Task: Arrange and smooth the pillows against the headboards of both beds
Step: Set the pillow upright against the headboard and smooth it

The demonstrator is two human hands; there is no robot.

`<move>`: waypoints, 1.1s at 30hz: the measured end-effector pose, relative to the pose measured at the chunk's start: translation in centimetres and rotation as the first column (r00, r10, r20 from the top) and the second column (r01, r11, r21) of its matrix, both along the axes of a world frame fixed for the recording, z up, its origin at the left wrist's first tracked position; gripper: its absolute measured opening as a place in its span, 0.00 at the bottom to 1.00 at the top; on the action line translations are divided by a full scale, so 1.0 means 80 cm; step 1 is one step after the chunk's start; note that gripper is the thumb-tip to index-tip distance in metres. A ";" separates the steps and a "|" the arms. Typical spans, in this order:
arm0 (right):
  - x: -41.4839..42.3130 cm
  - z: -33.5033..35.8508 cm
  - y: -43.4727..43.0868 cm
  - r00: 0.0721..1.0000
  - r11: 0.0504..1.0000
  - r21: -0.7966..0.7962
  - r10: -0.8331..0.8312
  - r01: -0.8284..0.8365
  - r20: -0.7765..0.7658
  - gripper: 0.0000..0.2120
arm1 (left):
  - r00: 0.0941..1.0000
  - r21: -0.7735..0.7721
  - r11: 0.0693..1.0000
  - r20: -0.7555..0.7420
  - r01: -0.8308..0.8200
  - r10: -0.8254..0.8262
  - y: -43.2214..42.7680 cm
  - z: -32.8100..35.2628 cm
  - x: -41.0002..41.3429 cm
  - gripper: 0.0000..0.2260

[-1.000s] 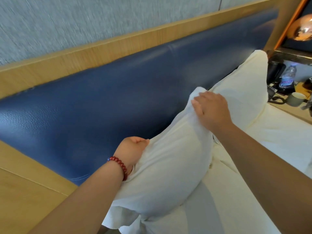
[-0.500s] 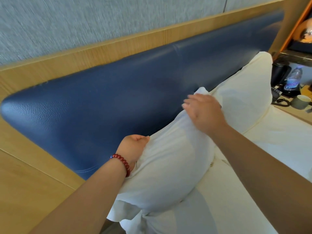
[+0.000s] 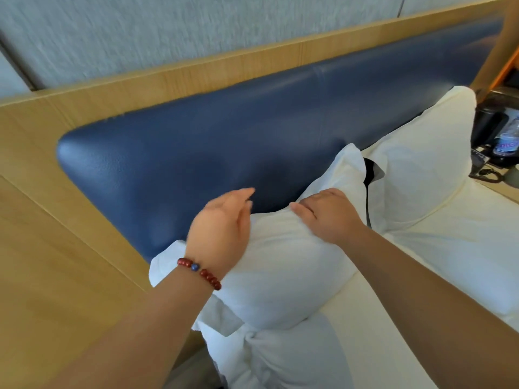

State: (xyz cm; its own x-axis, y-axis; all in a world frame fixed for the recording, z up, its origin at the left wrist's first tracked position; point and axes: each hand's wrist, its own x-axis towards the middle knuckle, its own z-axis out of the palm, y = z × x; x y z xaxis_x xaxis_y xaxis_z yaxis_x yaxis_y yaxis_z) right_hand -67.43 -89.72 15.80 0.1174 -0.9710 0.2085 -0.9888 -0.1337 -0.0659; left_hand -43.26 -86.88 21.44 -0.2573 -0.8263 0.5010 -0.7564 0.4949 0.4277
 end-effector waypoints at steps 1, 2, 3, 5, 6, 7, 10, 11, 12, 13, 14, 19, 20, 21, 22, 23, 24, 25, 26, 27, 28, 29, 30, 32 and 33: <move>-0.002 0.000 -0.001 1.000 1.000 -0.004 -0.001 0.001 0.000 0.38 | 0.997 0.120 0.990 0.015 0.078 -0.080 0.005 -0.001 -0.006 0.17; -0.003 -0.001 -0.001 1.000 1.000 -0.011 -0.005 0.005 0.005 0.38 | 0.986 0.280 0.953 0.079 0.119 -0.146 0.010 -0.008 -0.009 0.20; -0.004 -0.002 -0.001 1.000 1.000 -0.015 -0.016 0.017 0.018 0.39 | 0.963 0.400 0.909 0.177 0.117 -0.201 0.013 -0.021 -0.007 0.23; -0.005 -0.005 0.002 0.998 0.999 -0.005 -0.036 0.037 0.053 0.38 | 0.908 0.448 0.893 0.352 0.051 -0.228 0.016 -0.052 0.010 0.28; -0.003 -0.008 0.003 0.998 0.999 0.003 -0.035 0.035 0.055 0.37 | 0.892 0.415 0.910 0.404 0.017 -0.201 0.016 -0.063 0.022 0.30; -0.001 -0.011 0.005 0.998 0.999 0.007 -0.032 0.032 0.052 0.35 | 0.886 0.382 0.924 0.432 -0.009 -0.170 0.017 -0.070 0.035 0.32; 0.005 -0.012 0.008 0.996 0.998 0.003 -0.063 0.063 0.062 0.31 | 0.919 0.340 0.933 0.393 -0.115 -0.030 0.020 -0.080 0.067 0.31; 0.006 -0.010 0.008 0.995 0.997 -0.001 -0.076 0.076 0.059 0.31 | 0.933 0.332 0.924 0.355 -0.191 0.066 0.020 -0.078 0.075 0.29; 0.007 -0.009 0.008 0.995 0.996 0.000 -0.086 0.086 0.047 0.31 | 0.940 0.305 0.916 0.295 -0.260 0.169 0.019 -0.074 0.079 0.28; 0.007 -0.009 0.008 0.995 0.996 0.006 -0.093 0.093 0.032 0.32 | 0.948 0.258 0.922 0.217 -0.287 0.234 0.022 -0.070 0.081 0.27; 0.008 -0.010 0.009 0.995 0.995 0.008 -0.097 0.097 0.023 0.31 | 0.965 0.184 0.951 0.134 -0.247 0.225 0.026 -0.068 0.080 0.24; 0.003 -0.010 0.012 0.991 0.993 0.004 -0.117 0.117 0.058 0.30 | 0.981 0.303 0.953 0.175 0.024 -0.080 0.043 -0.087 0.071 0.25; 0.001 -0.010 0.012 0.989 0.992 0.013 -0.126 0.126 0.073 0.30 | 0.984 0.399 0.916 0.176 -0.047 -0.026 0.041 -0.096 0.078 0.25; -0.001 -0.010 0.012 0.988 0.991 0.019 -0.134 0.133 0.081 0.30 | 0.985 0.450 0.885 0.169 -0.120 0.048 0.038 -0.103 0.085 0.24; -0.003 -0.010 0.010 0.987 0.991 0.021 -0.135 0.134 0.085 0.29 | 0.979 0.431 0.886 0.174 -0.173 0.107 0.036 -0.104 0.090 0.23; -0.003 -0.011 0.010 0.988 0.991 0.022 -0.130 0.128 0.085 0.29 | 0.972 0.318 0.926 0.183 -0.202 0.149 0.039 -0.097 0.091 0.21; -0.004 -0.012 0.009 0.988 0.992 0.016 -0.124 0.123 0.090 0.29 | 0.970 0.166 0.966 0.176 -0.200 0.170 0.039 -0.089 0.088 0.19; -0.004 -0.013 0.009 0.987 0.992 -0.001 -0.125 0.126 0.102 0.28 | 0.976 0.033 0.987 0.161 -0.156 0.149 0.038 -0.080 0.082 0.19; -0.002 -0.014 0.011 0.984 0.990 -0.038 -0.131 0.137 0.124 0.29 | 0.985 -0.054 0.995 0.141 -0.088 0.095 0.036 -0.074 0.073 0.19; 0.001 -0.015 0.015 0.978 0.984 -0.092 -0.138 0.153 0.157 0.29 | 0.988 -0.050 0.999 0.153 -0.002 0.010 0.035 -0.068 0.063 0.20; 0.006 -0.017 0.020 0.972 0.974 -0.152 -0.137 0.168 0.193 0.28 | 0.978 -0.002 0.997 0.195 0.073 -0.071 0.031 -0.068 0.052 0.22; 0.011 -0.018 0.027 0.968 0.965 -0.199 -0.126 0.170 0.216 0.28 | 0.956 0.066 0.991 0.261 0.118 -0.131 0.028 -0.069 0.042 0.24; 0.015 -0.020 0.032 0.970 0.965 -0.212 -0.110 0.156 0.216 0.27 | 0.931 0.114 0.985 0.329 0.131 -0.162 0.023 -0.076 0.034 0.27; 0.018 -0.026 0.034 0.981 0.983 -0.136 -0.096 0.120 0.168 0.29 | 0.892 0.161 0.981 0.421 0.107 -0.166 0.007 -0.089 0.030 0.31; 0.015 -0.026 0.030 0.985 0.990 -0.080 -0.103 0.115 0.139 0.30 | 0.882 0.174 0.980 0.442 0.095 -0.164 -0.001 -0.093 0.029 0.31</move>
